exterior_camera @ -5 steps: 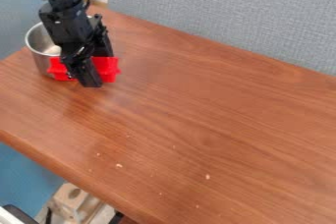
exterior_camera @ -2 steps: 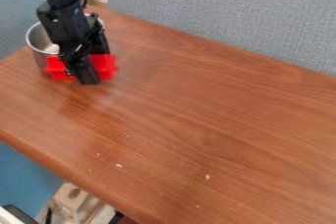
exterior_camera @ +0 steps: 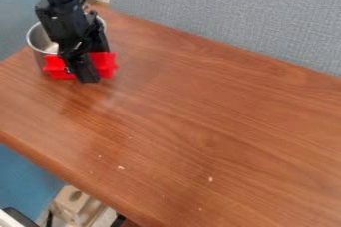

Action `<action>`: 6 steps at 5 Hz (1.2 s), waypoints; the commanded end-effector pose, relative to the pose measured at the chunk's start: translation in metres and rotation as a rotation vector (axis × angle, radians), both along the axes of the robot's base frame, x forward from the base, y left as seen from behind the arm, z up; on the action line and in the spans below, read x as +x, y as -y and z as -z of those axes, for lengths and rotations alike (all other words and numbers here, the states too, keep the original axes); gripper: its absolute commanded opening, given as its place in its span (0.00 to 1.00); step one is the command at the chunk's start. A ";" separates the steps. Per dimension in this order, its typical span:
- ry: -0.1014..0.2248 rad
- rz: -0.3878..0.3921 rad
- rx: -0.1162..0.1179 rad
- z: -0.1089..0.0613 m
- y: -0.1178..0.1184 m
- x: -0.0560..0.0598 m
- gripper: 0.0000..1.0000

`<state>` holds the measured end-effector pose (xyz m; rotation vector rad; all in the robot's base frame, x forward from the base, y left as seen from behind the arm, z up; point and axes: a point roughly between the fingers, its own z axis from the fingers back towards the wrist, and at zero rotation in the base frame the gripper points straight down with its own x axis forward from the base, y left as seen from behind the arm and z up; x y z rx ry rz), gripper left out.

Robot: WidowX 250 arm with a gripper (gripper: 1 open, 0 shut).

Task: Put the red object in the metal pot

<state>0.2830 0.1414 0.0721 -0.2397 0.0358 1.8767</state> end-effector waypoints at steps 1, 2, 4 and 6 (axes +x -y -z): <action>0.042 -0.027 0.028 -0.016 -0.012 0.005 0.00; 0.039 -0.038 0.026 -0.017 -0.013 0.005 0.00; 0.034 -0.060 0.021 -0.018 -0.016 0.006 0.00; 0.030 -0.080 0.017 -0.020 -0.020 0.006 0.00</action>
